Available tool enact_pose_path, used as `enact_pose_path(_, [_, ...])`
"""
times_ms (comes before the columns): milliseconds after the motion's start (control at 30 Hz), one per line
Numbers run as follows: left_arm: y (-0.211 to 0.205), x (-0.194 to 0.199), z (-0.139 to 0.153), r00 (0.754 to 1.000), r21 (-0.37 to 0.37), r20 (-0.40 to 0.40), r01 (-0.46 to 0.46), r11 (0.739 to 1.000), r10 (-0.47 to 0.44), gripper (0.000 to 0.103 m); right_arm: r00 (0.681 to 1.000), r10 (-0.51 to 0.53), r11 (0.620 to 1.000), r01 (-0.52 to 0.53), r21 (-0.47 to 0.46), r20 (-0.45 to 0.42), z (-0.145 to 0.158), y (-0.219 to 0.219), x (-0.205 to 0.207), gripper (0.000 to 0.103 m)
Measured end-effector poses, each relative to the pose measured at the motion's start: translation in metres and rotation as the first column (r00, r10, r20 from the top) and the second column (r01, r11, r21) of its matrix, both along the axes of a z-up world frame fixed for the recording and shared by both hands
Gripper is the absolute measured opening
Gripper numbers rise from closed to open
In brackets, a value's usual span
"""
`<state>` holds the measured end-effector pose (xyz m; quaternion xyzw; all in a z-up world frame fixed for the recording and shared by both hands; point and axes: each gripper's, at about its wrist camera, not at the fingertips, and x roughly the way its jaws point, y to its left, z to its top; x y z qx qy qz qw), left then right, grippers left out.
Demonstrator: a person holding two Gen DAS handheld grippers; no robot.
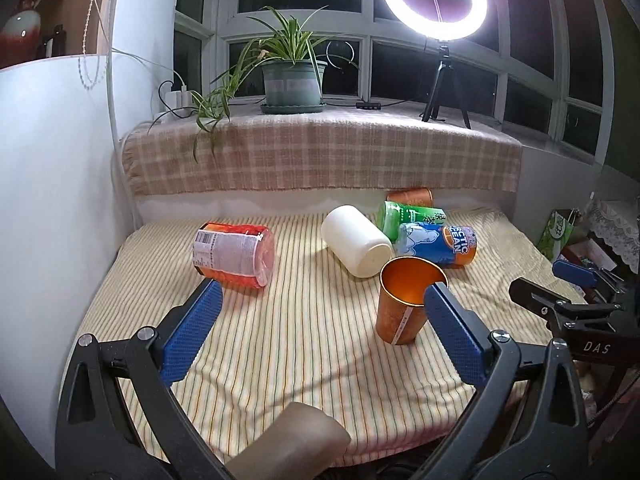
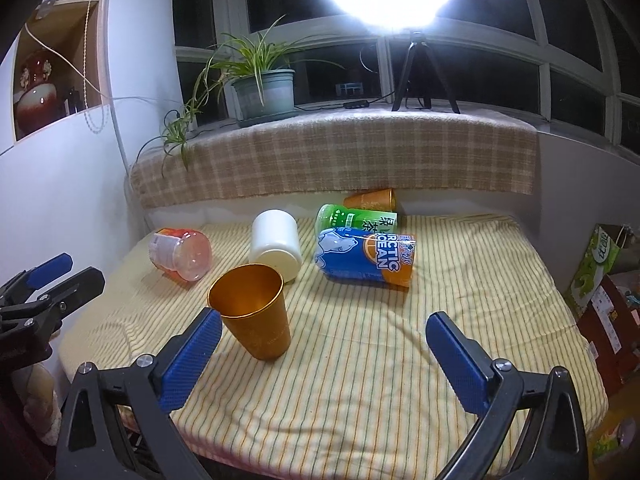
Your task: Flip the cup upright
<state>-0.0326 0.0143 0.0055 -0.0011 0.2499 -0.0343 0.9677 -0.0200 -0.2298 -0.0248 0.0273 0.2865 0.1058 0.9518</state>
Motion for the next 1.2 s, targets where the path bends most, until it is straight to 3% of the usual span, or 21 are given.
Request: enact_pose_path(1200, [0.0024, 0.0025, 0.0012, 1.0, 0.005, 0.002, -0.009, 1.0, 0.009, 0.102, 0.999, -0.011, 1.0, 0.011, 0.015, -0.038, -0.008, -0.0029, 0.0094, 0.103])
